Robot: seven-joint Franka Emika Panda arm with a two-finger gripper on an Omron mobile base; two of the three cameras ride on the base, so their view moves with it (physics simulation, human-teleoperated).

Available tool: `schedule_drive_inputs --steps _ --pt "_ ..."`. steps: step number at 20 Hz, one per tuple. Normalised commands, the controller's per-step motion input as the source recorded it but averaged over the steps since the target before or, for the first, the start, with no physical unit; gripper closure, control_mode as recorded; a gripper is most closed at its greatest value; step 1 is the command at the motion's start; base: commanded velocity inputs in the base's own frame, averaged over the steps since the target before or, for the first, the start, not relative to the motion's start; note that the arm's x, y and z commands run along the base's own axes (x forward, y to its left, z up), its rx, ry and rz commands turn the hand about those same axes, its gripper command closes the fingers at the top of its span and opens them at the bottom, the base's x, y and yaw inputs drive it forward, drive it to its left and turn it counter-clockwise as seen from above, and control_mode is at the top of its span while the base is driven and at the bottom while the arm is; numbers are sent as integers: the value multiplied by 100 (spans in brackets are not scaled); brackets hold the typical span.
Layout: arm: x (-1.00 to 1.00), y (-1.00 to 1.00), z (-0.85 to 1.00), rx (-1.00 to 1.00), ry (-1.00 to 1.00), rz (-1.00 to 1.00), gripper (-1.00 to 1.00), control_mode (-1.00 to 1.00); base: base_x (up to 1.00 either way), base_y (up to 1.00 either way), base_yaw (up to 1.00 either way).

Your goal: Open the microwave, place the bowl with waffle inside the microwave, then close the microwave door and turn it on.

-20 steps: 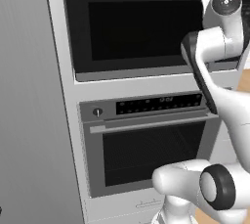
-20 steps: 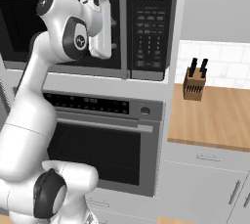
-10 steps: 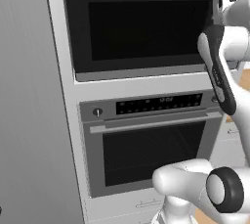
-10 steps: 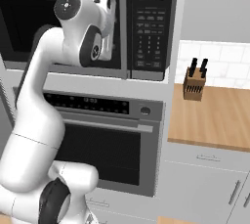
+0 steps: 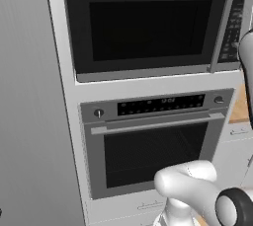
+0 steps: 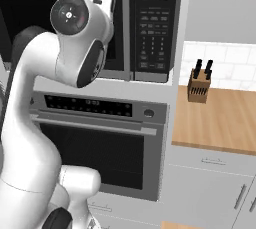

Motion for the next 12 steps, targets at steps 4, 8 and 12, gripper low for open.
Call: schedule_drive_inputs --steps 4,8,12 --pt "-100 0 7 18 -13 3 -100 -100 0 0 0" --pt "-100 -16 -1 26 -17 0 -100 -100 0 0 0" --pt "-100 -49 -14 20 -16 0 -100 -100 0 0 0"
